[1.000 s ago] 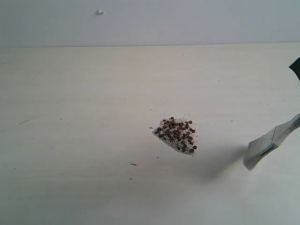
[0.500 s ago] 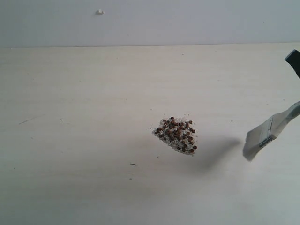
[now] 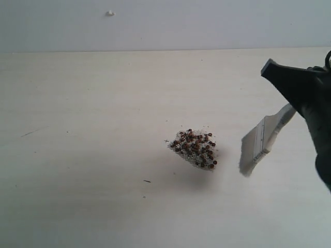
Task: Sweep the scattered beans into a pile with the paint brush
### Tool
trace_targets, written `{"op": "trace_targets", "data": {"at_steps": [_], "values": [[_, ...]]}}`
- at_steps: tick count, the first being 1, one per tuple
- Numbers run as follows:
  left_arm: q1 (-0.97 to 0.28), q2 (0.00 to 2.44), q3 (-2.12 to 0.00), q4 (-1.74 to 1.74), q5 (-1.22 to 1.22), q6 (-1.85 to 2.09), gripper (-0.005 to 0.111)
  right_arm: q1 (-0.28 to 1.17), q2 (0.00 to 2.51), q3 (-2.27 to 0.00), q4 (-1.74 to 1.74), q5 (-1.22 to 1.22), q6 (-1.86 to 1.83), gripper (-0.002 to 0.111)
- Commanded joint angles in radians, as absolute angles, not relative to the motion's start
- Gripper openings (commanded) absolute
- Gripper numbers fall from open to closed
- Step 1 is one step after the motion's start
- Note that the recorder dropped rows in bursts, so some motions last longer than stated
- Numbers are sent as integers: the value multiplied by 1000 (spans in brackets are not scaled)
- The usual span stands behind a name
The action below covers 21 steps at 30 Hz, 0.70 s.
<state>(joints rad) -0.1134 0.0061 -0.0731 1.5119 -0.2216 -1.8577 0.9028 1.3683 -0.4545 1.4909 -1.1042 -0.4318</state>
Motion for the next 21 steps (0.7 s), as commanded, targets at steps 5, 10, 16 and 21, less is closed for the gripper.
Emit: {"op": "trace_targets", "data": {"at_steps": [5, 10, 16, 21], "values": [[-113, 0, -68, 1516, -222, -1861, 0, 1059, 1487, -461, 1490, -1221, -332, 0], [-113, 0, -68, 1516, -222, -1861, 0, 1076, 1558, -477, 1477, -1221, -280, 0], [-113, 0, -68, 1516, -222, -1861, 0, 1076, 1592, -499, 1506, -1221, -243, 0], [-113, 0, -68, 1516, -222, -1861, 0, 1067, 1623, -536, 1484, -1221, -222, 0]]}}
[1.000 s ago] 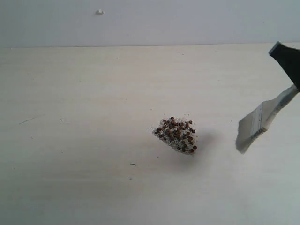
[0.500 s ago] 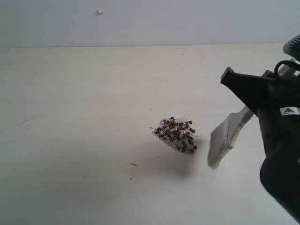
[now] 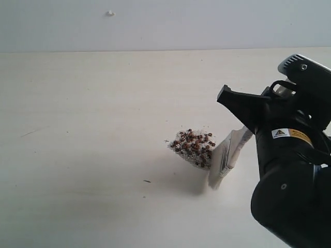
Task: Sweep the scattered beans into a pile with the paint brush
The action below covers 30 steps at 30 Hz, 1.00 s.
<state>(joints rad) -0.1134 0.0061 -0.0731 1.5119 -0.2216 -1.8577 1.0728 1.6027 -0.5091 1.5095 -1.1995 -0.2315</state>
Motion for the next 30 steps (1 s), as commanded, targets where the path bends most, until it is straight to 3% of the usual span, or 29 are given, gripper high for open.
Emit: {"op": "trace_targets", "data": {"at_steps": [1, 23, 30], "values": [[-113, 0, -68, 1516, -222, -1861, 0, 1055, 1638, -549, 1490, -1221, -222, 0], [-113, 0, -68, 1516, -222, -1861, 0, 1028, 1601, -566, 1545, -1221, -398, 0], [-113, 0, -68, 1516, -222, -1861, 0, 1029, 1603, -566, 1695, -1221, -212, 0]]}}
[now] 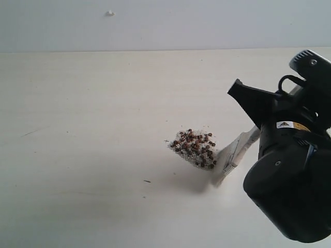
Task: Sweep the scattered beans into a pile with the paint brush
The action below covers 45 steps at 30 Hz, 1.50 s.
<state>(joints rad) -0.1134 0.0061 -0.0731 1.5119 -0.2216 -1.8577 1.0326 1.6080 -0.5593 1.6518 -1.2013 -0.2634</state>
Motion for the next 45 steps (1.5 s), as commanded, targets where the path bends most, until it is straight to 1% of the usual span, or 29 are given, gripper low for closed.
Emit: {"op": "trace_targets", "data": {"at_steps": [1, 7, 15, 25, 34, 45], "values": [[-113, 0, -68, 1516, -222, -1861, 0, 1029, 1603, -566, 1695, -1221, -216, 0], [-113, 0, -68, 1516, -222, -1861, 0, 1029, 1638, -566, 1667, -1221, -230, 0], [-113, 0, -68, 1516, -222, -1861, 0, 1029, 1736, -566, 1598, -1221, -79, 0], [-113, 0, -68, 1516, -222, -1861, 0, 1029, 1751, -566, 1522, -1221, 0, 0], [-113, 0, -68, 1516, -222, -1861, 0, 1027, 1650, -566, 1546, -1221, -255, 0], [-113, 0, -68, 1516, -222, -1861, 0, 1027, 1546, -566, 1554, -1221, -313, 0]]}}
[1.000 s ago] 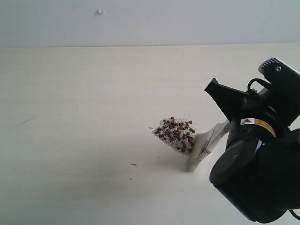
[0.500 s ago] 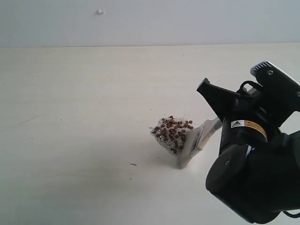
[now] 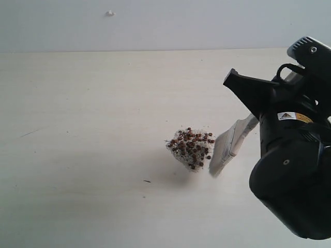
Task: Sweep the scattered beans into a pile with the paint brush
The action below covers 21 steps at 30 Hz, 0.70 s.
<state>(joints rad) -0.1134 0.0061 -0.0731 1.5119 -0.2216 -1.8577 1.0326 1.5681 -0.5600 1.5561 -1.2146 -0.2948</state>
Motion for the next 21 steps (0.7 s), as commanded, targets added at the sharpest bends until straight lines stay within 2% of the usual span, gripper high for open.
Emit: {"op": "trace_targets", "data": {"at_steps": [1, 5, 9, 21], "values": [[-113, 0, -68, 1516, -222, -1861, 0, 1027, 1547, -566, 1559, -1221, -313, 0], [-113, 0, -68, 1516, -222, -1861, 0, 1027, 1547, -566, 1605, -1221, -341, 0], [-113, 0, -68, 1516, -222, -1861, 0, 1027, 1547, -566, 1736, -1221, -525, 0], [-113, 0, -68, 1516, -222, -1861, 0, 1027, 1547, -563, 1744, -1221, -768, 0]]}}
